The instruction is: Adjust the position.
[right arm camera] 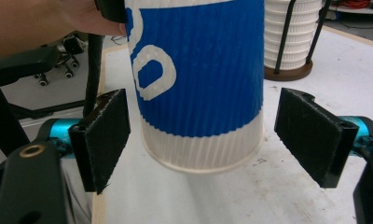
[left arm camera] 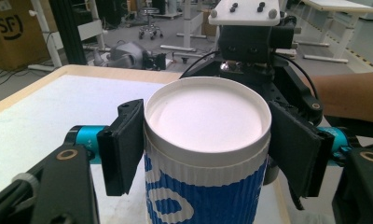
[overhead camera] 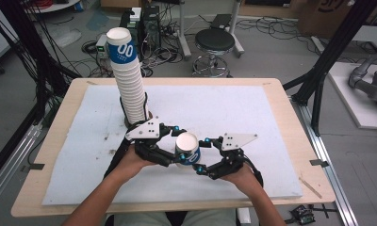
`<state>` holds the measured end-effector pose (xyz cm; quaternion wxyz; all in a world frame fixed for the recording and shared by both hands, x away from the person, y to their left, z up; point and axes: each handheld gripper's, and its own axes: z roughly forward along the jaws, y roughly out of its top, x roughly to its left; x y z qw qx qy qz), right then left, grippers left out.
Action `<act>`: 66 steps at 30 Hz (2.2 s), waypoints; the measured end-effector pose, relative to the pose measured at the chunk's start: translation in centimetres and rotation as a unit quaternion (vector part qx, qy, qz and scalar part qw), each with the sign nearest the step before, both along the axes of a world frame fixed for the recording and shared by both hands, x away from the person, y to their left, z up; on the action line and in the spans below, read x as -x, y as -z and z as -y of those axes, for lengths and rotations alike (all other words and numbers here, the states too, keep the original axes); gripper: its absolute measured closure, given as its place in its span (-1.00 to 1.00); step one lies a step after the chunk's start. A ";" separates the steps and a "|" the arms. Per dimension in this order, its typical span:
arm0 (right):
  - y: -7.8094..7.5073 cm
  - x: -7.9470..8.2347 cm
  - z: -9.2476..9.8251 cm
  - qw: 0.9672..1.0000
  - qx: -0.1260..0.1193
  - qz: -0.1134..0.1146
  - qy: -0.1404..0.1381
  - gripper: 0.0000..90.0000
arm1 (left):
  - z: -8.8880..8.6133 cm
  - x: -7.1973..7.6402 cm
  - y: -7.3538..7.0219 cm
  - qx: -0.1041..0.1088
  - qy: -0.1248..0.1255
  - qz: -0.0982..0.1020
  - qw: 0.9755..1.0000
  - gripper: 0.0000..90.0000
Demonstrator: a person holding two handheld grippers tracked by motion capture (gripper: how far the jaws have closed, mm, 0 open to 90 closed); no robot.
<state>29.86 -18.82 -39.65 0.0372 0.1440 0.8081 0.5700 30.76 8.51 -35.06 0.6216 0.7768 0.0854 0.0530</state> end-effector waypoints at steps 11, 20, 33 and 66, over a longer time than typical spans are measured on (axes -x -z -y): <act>0.2 0.1 -0.1 1.000 -0.001 0.001 -0.005 -0.59 | 0.4 0.1 -0.2 0.017 0.016 0.001 1.000 -0.32; -0.2 0.4 -0.1 1.000 0.009 0.010 -0.018 -0.34 | 0.3 0.2 -0.3 0.019 0.019 -0.003 1.000 -0.31; -0.8 0.3 -0.1 0.998 0.068 -0.004 -0.015 -0.26 | 0.1 -0.3 -0.2 -0.025 0.005 -0.041 0.999 -0.64; -5.3 -1.0 -3.8 0.937 0.339 0.052 -0.072 -0.26 | 1.3 -1.7 -1.1 -0.172 0.055 -0.063 0.981 -0.53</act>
